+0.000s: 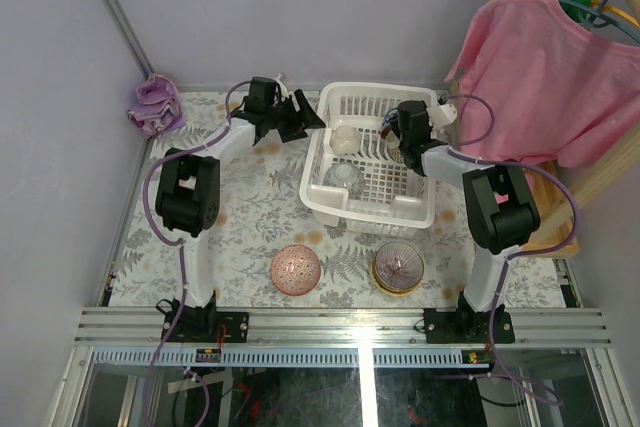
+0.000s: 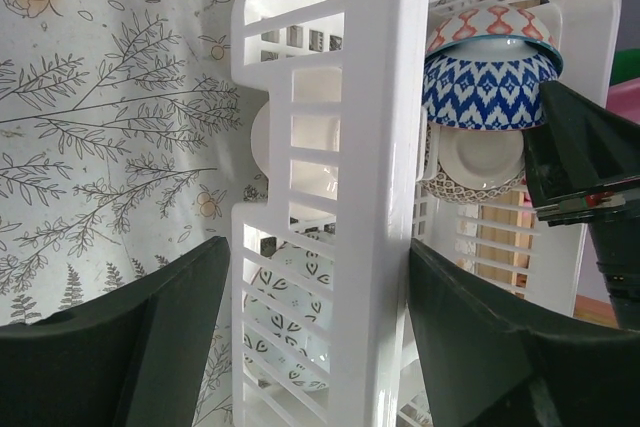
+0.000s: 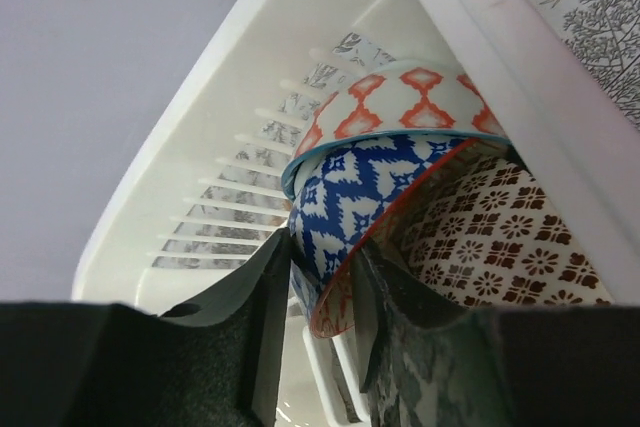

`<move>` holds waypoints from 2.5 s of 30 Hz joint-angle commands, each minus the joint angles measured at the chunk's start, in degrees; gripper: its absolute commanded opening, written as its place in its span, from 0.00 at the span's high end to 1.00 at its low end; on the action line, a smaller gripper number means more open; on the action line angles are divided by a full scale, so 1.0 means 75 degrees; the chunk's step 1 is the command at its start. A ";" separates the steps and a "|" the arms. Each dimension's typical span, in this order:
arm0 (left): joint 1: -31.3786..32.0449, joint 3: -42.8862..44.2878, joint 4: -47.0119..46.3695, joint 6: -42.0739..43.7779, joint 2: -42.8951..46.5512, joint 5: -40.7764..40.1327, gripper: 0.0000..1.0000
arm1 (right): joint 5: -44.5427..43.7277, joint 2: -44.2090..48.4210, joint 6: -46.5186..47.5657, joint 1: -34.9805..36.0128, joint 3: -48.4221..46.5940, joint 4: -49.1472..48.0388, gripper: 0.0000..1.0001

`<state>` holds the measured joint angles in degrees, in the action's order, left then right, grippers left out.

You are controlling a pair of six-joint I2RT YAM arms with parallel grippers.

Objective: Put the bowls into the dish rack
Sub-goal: Adjust the bowl in the dish rack.

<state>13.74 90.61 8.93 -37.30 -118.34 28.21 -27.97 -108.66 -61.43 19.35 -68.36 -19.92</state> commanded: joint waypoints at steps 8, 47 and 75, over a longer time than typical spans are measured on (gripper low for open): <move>-0.0088 -0.0140 -0.0391 -0.0113 -0.0123 0.0226 0.32 | 0.1259 0.0157 -0.0242 0.0114 0.1321 -0.2530 1.00; -0.0001 0.0874 0.0113 0.0024 -0.0649 -0.0068 0.64 | 0.8254 0.0268 0.1971 -0.0155 -0.0005 -0.1264 1.00; 0.0056 0.2369 0.0962 0.0354 -0.1334 -0.0786 0.73 | 1.1313 0.0177 0.3687 -0.0190 -0.0802 0.0274 1.00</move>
<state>12.93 106.32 21.47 -33.71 -127.35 21.54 52.51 -109.49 -34.92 18.37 -73.17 -15.90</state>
